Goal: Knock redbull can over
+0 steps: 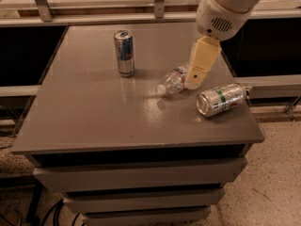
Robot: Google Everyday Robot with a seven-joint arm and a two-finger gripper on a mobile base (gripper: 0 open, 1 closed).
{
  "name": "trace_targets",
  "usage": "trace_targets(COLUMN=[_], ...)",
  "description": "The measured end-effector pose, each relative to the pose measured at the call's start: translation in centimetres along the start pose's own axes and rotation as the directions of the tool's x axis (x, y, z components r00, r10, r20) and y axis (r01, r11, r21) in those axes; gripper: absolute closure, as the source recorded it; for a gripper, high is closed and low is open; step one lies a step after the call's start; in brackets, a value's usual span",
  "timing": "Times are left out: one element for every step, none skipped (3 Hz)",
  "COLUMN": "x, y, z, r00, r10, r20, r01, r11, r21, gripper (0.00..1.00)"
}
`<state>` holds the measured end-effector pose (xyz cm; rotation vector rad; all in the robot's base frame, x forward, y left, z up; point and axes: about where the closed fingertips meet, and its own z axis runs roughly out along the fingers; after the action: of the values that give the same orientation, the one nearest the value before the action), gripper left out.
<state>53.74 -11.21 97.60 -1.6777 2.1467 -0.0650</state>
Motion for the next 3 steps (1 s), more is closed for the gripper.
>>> trace_targets(x=[-2.3,-5.1,-7.7], y=[-0.7,-0.9,-0.7], z=[1.4,2.4,3.3], r00=[1.000,1.000,0.999], r10=[0.017,0.005,0.002], r20=[0.007,0.020,0.050], r01=[-0.017,-0.004,0.000], r11=[0.9998,0.9998,0.9997], r21=[-0.011,-0.022,-0.026], gripper=[0.00,0.00,0.00])
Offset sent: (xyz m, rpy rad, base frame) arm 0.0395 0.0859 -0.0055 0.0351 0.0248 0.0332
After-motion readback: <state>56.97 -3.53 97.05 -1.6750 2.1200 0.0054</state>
